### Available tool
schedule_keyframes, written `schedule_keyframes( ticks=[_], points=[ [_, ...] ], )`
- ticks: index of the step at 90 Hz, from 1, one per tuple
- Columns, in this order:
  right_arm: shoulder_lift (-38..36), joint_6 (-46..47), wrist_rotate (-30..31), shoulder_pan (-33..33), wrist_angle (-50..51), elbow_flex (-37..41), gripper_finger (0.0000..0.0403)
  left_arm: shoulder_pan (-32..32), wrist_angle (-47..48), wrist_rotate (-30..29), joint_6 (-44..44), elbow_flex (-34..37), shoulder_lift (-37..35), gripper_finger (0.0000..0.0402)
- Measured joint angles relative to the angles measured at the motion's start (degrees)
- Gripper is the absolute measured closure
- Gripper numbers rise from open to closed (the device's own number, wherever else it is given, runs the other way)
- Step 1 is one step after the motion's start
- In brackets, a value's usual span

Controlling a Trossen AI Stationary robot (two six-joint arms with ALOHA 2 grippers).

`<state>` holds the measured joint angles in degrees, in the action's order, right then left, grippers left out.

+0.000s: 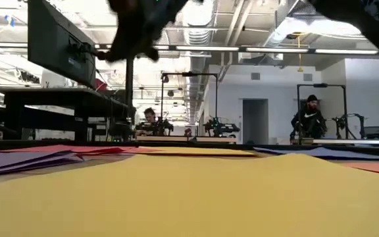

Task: Organize paper
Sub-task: Stack the yellow paper on top of the yellow paper

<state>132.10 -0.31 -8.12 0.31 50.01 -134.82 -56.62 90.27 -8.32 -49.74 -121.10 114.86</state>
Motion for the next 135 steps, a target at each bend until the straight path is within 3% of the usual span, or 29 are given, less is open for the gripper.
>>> schedule_keyframes(
  ticks=[11,32,49,70,94,116,135],
  points=[
    [-7.49,-2.52,0.02,2.13,0.15,-0.12,0.0403,4.71,-0.40,-8.56,-8.69,-0.28,-9.32,0.0396],
    [-16.35,-1.67,0.16,8.32,2.20,-0.15,0.0381,17.75,-0.19,-21.57,-15.88,10.11,-29.12,0.0340],
    [-17.87,1.26,0.38,14.23,14.57,0.08,0.0309,30.89,-0.47,-22.38,-11.16,24.46,-39.69,0.0279],
    [-17.52,3.45,0.68,19.26,23.80,7.87,0.0232,46.63,-9.43,-13.52,-0.51,45.19,-48.71,0.0250],
    [-17.45,13.77,0.72,19.54,20.18,23.69,0.0214,64.36,-35.27,8.85,22.11,64.71,-51.68,0.0256],
    [-24.13,25.69,0.49,18.58,15.58,40.70,0.0215,74.74,-48.78,15.57,35.07,67.70,-43.69,0.0257],
    [-35.67,37.67,0.31,18.56,6.15,60.13,0.0218,77.35,-60.89,20.30,38.64,67.70,-32.64,0.0257]
  ],
)
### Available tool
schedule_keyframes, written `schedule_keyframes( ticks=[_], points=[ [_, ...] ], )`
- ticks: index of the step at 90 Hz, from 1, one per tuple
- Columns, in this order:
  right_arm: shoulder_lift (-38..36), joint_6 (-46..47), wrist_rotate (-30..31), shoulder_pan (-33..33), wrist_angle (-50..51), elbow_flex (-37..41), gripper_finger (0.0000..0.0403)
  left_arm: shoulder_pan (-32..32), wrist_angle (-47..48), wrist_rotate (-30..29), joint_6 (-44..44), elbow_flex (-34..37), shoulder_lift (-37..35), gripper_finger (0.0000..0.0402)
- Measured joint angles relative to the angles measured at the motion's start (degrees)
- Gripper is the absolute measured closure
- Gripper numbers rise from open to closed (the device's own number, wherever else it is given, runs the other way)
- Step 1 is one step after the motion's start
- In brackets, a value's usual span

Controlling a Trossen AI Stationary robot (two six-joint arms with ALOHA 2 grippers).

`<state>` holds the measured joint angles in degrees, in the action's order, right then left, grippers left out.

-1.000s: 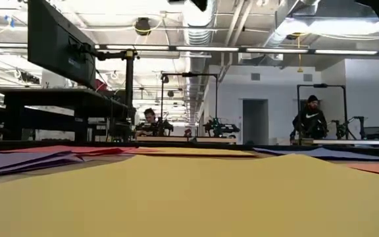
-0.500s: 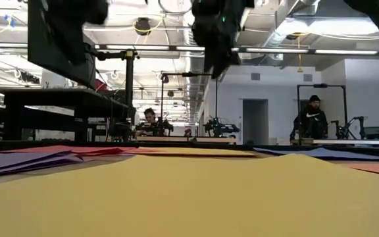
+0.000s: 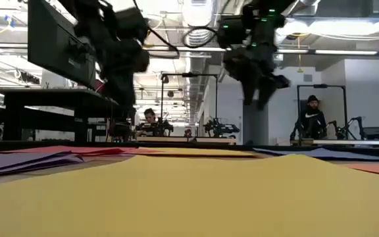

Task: Organize paper
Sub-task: Stack the yellow paper on top of the yellow paper

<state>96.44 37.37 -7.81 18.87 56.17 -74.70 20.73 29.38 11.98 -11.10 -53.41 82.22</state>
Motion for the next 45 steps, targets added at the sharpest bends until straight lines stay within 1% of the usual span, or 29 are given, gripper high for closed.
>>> schedule_keyframes(
  ticks=[12,23,30,40,45],
  points=[
    [-5.90,9.57,-0.07,0.00,-12.71,13.86,0.0218,-0.02,-6.93,0.11,0.16,0.00,6.32,0.0257],
    [-7.62,15.70,-0.10,0.02,-24.00,23.62,0.0218,-0.02,-12.45,0.09,-1.93,-0.04,11.10,0.0257],
    [-7.26,17.64,-1.31,-0.21,-30.36,27.54,0.0218,-0.11,-14.99,0.09,-2.55,-0.07,13.72,0.0257],
    [-6.75,18.36,-1.56,-1.18,-37.56,30.70,0.0218,-0.31,-17.32,0.07,-3.98,-0.07,17.34,0.0257],
    [-5.88,19.00,-1.55,-1.72,-39.61,31.56,0.0218,-0.48,-18.27,0.17,-4.52,-0.07,18.86,0.0257]
  ],
)
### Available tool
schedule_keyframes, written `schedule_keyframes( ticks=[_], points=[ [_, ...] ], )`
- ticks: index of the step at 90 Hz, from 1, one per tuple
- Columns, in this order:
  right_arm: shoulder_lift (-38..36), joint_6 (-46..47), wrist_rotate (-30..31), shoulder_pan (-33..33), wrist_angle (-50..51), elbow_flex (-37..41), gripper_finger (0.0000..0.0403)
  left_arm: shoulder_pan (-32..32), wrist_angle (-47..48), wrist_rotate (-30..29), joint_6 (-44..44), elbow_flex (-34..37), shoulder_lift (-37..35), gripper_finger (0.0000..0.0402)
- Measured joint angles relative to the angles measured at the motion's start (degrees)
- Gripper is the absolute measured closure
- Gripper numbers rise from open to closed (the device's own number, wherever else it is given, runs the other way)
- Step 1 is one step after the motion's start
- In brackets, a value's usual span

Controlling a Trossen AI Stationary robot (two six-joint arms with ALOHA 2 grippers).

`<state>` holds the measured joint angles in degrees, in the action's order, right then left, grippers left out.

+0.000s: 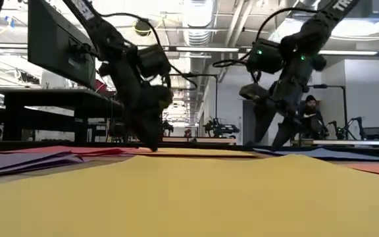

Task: Organize paper
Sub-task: Stack the yellow paper on top of the yellow paper

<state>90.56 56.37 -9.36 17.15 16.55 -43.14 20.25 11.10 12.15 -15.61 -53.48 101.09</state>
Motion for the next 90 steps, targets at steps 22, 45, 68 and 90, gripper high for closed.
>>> schedule_keyframes(
  ticks=[22,45,68,90],
  points=[
    [4.66,-0.89,0.48,-3.16,-1.72,-0.10,0.0218,-2.24,-2.95,-0.19,-2.35,-0.24,2.83,0.0257],
    [3.09,-2.77,-0.81,-1.32,-4.71,0.31,0.0218,-3.61,-2.60,-0.15,-2.21,-0.24,2.85,0.0257],
    [2.51,-4.73,-2.96,-1.19,-7.58,0.49,0.0218,-3.61,-2.53,-0.02,-0.86,-0.15,2.92,0.0258],
    [-2.40,-8.69,-5.36,-2.18,-15.29,0.31,0.0219,-3.63,-2.53,0.02,-0.67,-0.08,2.96,0.0258]
  ],
)
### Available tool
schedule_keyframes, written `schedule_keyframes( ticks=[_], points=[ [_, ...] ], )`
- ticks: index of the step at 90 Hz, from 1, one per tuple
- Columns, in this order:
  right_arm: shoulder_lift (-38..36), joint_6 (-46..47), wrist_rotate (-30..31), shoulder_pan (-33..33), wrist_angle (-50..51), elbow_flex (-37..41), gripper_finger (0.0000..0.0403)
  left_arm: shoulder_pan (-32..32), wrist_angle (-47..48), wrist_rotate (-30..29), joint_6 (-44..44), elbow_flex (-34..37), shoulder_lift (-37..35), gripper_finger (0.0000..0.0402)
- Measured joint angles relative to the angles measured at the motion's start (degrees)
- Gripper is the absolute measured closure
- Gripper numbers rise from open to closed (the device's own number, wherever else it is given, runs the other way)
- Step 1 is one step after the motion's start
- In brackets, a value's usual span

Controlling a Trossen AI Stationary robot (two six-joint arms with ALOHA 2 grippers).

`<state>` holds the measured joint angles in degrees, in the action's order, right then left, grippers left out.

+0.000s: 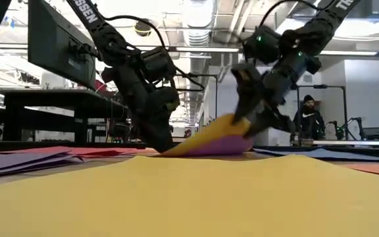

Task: Organize paper
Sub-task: Stack the yellow paper on top of the yellow paper

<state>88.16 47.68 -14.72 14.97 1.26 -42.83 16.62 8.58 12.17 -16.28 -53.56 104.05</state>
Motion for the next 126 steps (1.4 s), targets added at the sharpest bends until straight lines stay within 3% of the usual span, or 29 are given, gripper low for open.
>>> schedule_keyframes(
  ticks=[23,40,58,78,105,126],
  points=[
    [-0.68,5.26,-0.09,1.16,0.63,0.04,0.0223,0.00,-0.05,0.12,0.50,0.00,0.04,0.0258],
    [-0.67,16.79,0.12,1.98,-0.61,0.00,0.0223,0.04,-0.04,0.83,2.10,0.04,0.04,0.0258],
    [-0.67,22.23,6.83,2.44,1.42,-0.07,0.0223,0.00,-0.13,1.30,2.13,0.04,0.09,0.0258],
    [-0.67,24.19,6.93,-0.10,4.71,-0.07,0.0223,0.00,-0.20,1.26,2.13,0.07,0.09,0.0258],
    [1.49,38.32,17.56,-4.86,7.55,-0.13,0.0223,0.00,-0.49,1.16,2.13,0.11,0.09,0.0258],
    [6.19,45.25,20.19,-6.73,5.57,-0.09,0.0223,0.00,-1.04,1.62,2.53,0.11,0.15,0.0258]
  ],
)
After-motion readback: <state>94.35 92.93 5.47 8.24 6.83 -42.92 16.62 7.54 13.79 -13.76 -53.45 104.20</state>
